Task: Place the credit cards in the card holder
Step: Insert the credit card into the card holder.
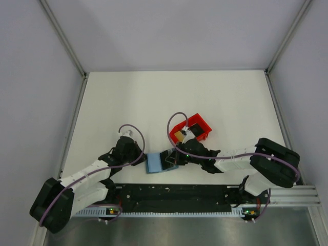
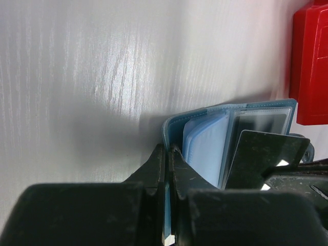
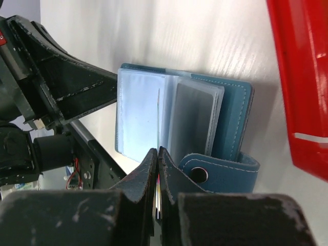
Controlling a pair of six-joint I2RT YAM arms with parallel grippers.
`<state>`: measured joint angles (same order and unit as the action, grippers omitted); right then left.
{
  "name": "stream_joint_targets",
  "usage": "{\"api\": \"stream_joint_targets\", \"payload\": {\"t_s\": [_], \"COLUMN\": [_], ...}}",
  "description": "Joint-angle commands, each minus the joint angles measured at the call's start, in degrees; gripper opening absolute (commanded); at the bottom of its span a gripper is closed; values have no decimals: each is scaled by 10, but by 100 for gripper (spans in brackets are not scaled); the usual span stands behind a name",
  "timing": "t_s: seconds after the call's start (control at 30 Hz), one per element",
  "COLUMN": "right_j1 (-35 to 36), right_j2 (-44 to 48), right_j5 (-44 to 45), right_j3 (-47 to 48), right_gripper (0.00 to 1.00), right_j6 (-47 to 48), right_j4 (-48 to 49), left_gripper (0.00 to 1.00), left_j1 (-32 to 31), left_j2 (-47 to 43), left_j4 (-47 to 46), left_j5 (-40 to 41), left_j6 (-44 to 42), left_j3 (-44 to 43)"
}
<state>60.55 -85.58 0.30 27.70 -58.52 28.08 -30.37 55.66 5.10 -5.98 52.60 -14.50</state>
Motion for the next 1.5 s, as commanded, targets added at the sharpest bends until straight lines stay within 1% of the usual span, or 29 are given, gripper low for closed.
{"api": "stream_joint_targets", "payload": {"t_s": [0.0, 0.2, 0.33, 0.6, 0.83, 1.13, 1.3, 1.47], "right_j1": [-14, -24, -28, -39, -55, -56, -56, -56], "right_j2": [-9, -36, -54, -64, -91, -141, -139, -90], "right_j5": [-19, -36, -46, -50, -76, -113, -99, -53], "right_j3": [-4, -5, -13, -22, -25, -23, -20, -14], "right_gripper": [0, 0, 0, 0, 0, 0, 0, 0], "right_j6": [-6, -10, -20, -26, -27, -37, -33, -11], "right_j4": [45, 64, 95, 103, 121, 182, 163, 82], "left_gripper": [0, 0, 0, 0, 0, 0, 0, 0], "left_j1": [1, 1, 1, 1, 1, 2, 1, 1], "left_j2": [1, 5, 7, 9, 15, 29, 30, 27], "left_j4": [0, -1, -1, -1, -1, -7, -6, -2], "left_j5": [20, 22, 22, 24, 24, 23, 25, 26], "left_j6": [-7, -8, -8, -8, -12, -13, -12, -13], "left_j3": [10, 8, 8, 8, 4, 4, 4, 4]}}
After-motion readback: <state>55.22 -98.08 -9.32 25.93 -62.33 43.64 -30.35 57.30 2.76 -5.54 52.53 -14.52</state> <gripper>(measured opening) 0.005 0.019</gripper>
